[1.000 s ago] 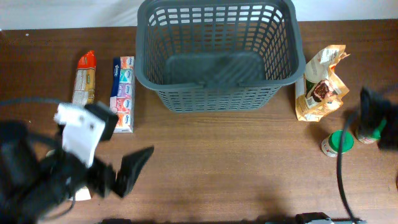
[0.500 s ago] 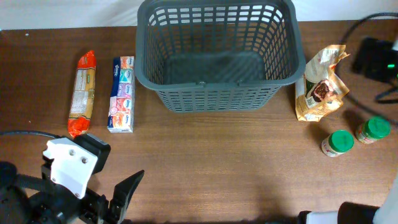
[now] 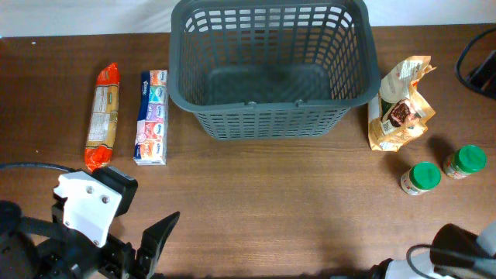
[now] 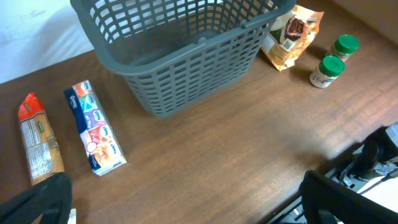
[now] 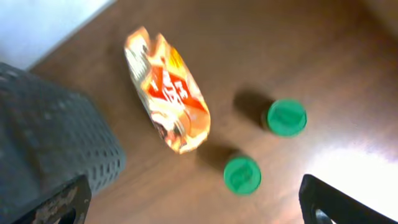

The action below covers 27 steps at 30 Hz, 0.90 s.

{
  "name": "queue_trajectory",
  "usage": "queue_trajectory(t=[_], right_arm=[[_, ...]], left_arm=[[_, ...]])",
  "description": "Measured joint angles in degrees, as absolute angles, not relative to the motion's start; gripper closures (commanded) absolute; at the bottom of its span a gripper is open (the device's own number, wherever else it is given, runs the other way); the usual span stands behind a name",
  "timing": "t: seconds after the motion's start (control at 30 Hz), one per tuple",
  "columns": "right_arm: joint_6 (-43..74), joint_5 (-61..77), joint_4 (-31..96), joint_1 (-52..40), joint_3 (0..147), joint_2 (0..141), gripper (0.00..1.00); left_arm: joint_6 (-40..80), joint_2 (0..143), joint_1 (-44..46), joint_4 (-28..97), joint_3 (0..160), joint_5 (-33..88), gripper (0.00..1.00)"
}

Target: Pack container

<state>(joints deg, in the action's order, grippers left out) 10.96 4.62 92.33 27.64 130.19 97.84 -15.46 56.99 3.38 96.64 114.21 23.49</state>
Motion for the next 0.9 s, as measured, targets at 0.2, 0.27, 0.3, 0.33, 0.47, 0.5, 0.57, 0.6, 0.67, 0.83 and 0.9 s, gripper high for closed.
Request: queue_trajectory(t=[0.2, 0.27, 0.3, 0.33, 0.47, 0.5, 0.57, 0.6, 0.67, 0.83, 0.9], right_arm=[[15.6, 2.2, 95.2, 27.7, 130.2, 104.4, 0.01], [15.9, 1.9, 96.0, 27.7, 130.2, 105.9, 0.01], [15.9, 1.6, 96.5, 27.8, 130.2, 106.3, 0.01], [16.0, 1.2, 97.0, 27.8, 130.0, 106.5, 0.01], [17.2, -1.1, 97.0, 29.4, 127.8, 105.5, 0.01], [17.5, -1.5, 97.0, 30.2, 127.0, 105.2, 0.01], [18.0, -2.1, 97.0, 32.1, 124.8, 103.9, 0.01], [18.2, -2.2, 97.0, 33.3, 122.9, 102.7, 0.01], [18.7, -2.4, 96.9, 35.1, 119.5, 100.3, 0.01], [20.1, -2.3, 94.9, 39.1, 107.9, 91.4, 0.01], [20.4, -1.9, 92.7, 39.6, 104.7, 89.0, 0.02]], left_arm=[[-15.5, 57.0, 3.4, 96.6, 114.2, 23.5, 0.01], [-15.5, 57.0, 3.4, 96.6, 114.2, 23.5, 0.01], [-15.5, 57.0, 3.4, 96.6, 114.2, 23.5, 0.01], [-15.5, 57.0, 3.4, 96.6, 114.2, 23.5, 0.01], [-15.5, 57.0, 3.4, 96.6, 114.2, 23.5, 0.01], [-15.5, 57.0, 3.4, 96.6, 114.2, 23.5, 0.01], [-15.5, 57.0, 3.4, 96.6, 114.2, 23.5, 0.01], [-15.5, 57.0, 3.4, 96.6, 114.2, 23.5, 0.01], [-15.5, 57.0, 3.4, 96.6, 114.2, 23.5, 0.01], [-15.5, 57.0, 3.4, 96.6, 114.2, 23.5, 0.01], [-15.5, 57.0, 3.4, 96.6, 114.2, 23.5, 0.01]])
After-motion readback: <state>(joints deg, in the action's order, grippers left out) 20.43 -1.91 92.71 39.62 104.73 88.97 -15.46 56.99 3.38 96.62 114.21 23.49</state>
